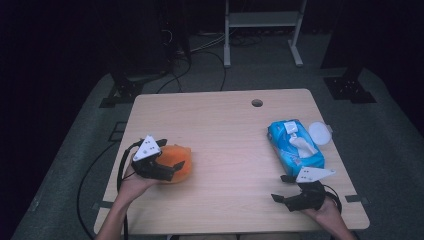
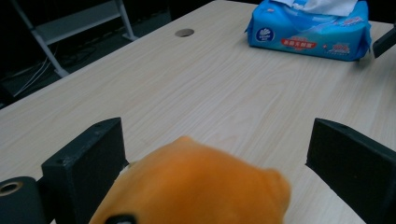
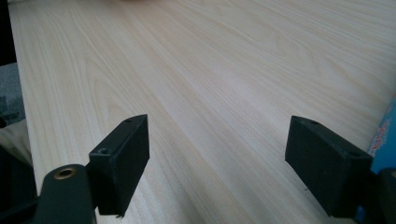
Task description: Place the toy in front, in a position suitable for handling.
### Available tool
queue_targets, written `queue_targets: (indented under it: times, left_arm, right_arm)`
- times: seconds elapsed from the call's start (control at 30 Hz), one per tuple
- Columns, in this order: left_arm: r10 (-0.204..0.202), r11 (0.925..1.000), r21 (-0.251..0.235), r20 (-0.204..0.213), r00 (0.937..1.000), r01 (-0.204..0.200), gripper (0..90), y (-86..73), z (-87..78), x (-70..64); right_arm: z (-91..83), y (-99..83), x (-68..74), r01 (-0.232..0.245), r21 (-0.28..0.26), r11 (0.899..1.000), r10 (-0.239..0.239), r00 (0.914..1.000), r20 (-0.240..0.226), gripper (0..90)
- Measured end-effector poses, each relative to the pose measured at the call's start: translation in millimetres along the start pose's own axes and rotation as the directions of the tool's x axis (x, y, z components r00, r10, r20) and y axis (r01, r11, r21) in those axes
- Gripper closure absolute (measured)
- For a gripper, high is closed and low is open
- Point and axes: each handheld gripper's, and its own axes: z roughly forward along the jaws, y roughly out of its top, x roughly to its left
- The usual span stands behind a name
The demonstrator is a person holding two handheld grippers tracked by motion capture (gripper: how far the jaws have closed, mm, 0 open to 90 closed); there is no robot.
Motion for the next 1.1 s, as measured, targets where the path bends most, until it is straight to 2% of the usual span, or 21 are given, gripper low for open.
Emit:
queue_targets:
  times: [0.03,0.07,0.1,0.17,0.27,0.37,0.53,0.57,0.73,0.83,0.9,0.93,1.03,1.1]
  left_arm:
    - [-0.012,0.9999,0.0,0.0,0.9999,0.012,4.2,-4.3,-2.2,5.8]
    - [-0.012,0.9999,0.0,0.0,0.9999,0.012,4.2,-4.3,-2.2,5.8]
    - [-0.011,0.9997,0.023,0.002,0.9999,0.011,4.1,-7.2,-2.9,10.1]
    - [-0.007,0.9994,0.033,0.008,0.9999,0.007,4.1,-9.8,-2.7,13.3]
    - [-0.025,0.9971,0.072,0.016,0.9996,0.024,3.8,-15.8,-0.1,22.0]
    - [-0.04,0.9935,0.107,0.006,0.9992,0.039,3.0,-19.9,3.2,27.8]
    - [-0.077,0.9893,0.127,0.033,0.9965,0.072,2.8,-29.4,8.7,32.9]
    - [-0.104,0.9875,0.126,0.061,0.9928,0.095,2.0,-34.3,11.0,34.9]
    - [-0.115,0.988,0.112,0.07,0.9909,0.107,2.1,-39.4,11.5,35.5]
    - [-0.126,0.9862,0.118,0.075,0.9892,0.117,4.8,-42.4,11.0,36.2]
    - [-0.123,0.9869,0.114,0.078,0.9893,0.114,10.8,-43.5,9.9,35.8]
    - [-0.12,0.9876,0.111,0.078,0.9897,0.111,10.8,-44.0,9.3,35.5]
    - [-0.12,0.987,0.116,0.072,0.9902,0.111,21.0,-44.3,7.6,35.2]
    - [-0.117,0.9864,0.125,0.069,0.9908,0.107,24.7,-43.2,6.4,35.4]
  right_arm:
    - [1.1,0.1,0.8,-0.001,0.006,1.0,0.001,1.0,-0.002,20.7]
    - [1.3,0.2,1.1,0.0,0.007,1.0,0.0,1.0,-0.003,20.7]
    - [1.6,0.2,1.4,0.002,0.008,1.0,-0.002,1.0,-0.004,20.7]
    - [1.8,0.3,1.6,0.003,0.009,1.0,-0.003,1.0,-0.005,20.7]
    - [2.3,0.6,2.3,0.008,0.01,1.0,-0.008,0.9999,-0.008,20.7]
    - [2.2,0.8,2.6,0.009,0.011,1.0,-0.009,0.9999,-0.01,20.7]
    - [1.6,0.4,2.2,0.007,0.01,1.0,-0.007,0.9999,-0.013,20.7]
    - [1.9,0.4,2.3,0.01,0.012,1.0,-0.01,0.9999,-0.014,20.8]
    - [3.7,0.5,3.2,0.014,0.02,1.0,-0.013,0.9997,-0.019,20.7]
    - [4.1,0.7,3.8,0.017,0.02,1.0,-0.017,0.9997,-0.02,20.7]
    - [4.2,0.7,4.2,0.02,0.022,1.0,-0.019,0.9996,-0.021,20.7]
    - [4.3,0.7,4.2,0.02,0.022,1.0,-0.02,0.9996,-0.022,20.7]
    - [4.4,0.9,4.6,0.023,0.021,1.0,-0.022,0.9995,-0.021,20.7]
    - [4.4,1.0,4.6,0.024,0.021,0.999,-0.023,0.9995,-0.021,20.7]
